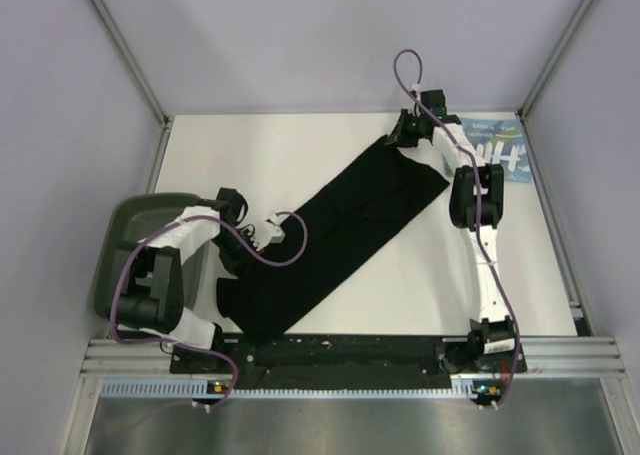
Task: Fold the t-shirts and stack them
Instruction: Rotate the tshirt 80 degree
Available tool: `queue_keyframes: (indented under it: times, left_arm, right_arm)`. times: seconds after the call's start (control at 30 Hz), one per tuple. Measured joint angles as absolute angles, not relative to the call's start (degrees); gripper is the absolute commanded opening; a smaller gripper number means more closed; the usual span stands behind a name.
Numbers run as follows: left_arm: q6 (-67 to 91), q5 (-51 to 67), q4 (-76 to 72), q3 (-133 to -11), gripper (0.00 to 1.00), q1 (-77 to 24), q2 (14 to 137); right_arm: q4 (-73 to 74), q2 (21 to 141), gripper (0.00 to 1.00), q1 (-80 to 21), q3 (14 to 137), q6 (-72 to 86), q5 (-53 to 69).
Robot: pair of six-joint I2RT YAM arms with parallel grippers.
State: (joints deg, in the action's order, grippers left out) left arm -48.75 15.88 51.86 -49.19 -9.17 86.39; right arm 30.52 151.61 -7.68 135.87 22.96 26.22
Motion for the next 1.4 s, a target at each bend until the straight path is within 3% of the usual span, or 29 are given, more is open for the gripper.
queue_keyframes:
  times: [0.07, 0.3, 0.43, 0.6, 0.77, 0.93, 1.03, 1.17, 1.4]
  left_arm:
    - [-49.08, 16.05, 52.12, -49.15, 0.05, -9.15, 86.08]
    - [-49.65, 15.59, 53.69, -47.94, 0.13, -9.15, 83.37]
    - [-47.07, 12.25, 53.87, -48.23, 0.22, -8.88, 83.50]
    - [-42.46, 7.75, 54.72, -52.60, 0.28, -6.72, 84.38]
    - [-38.57, 2.81, 53.69, -56.40, 0.29, -5.32, 84.36]
    - [-35.51, -0.19, 53.58, -57.04, 0.39, -5.28, 84.27]
    - [-35.00, 3.18, 53.65, -57.47, 0.51, -5.28, 82.76]
    - [-35.09, 9.08, 55.51, -58.67, 0.59, -5.28, 81.03]
    - [-34.63, 15.51, 56.75, -57.93, 0.62, -5.28, 81.03]
  right_arm:
    - [27.53, 152.14, 0.03, -7.73, 136.05, 24.49, 26.15]
    - [21.28, 153.03, 0.48, -8.01, 139.94, 26.65, 24.18]
    - [19.42, 152.33, 0.60, -8.08, 139.74, 24.93, 22.85]
    - [20.95, 145.01, 0.57, -8.14, 132.03, 22.00, 19.31]
    - [22.50, 125.10, 0.54, -7.73, 110.87, 21.65, 9.93]
    - [20.08, 106.78, 0.37, -5.52, 90.87, 22.81, 4.75]
    - [17.37, 104.09, 0.41, -2.28, 82.67, 25.02, 4.71]
    - [16.49, 105.75, 0.47, 0.64, 75.29, 27.18, 4.12]
    - [13.52, 109.21, 0.46, 0.36, 72.40, 30.41, 5.58]
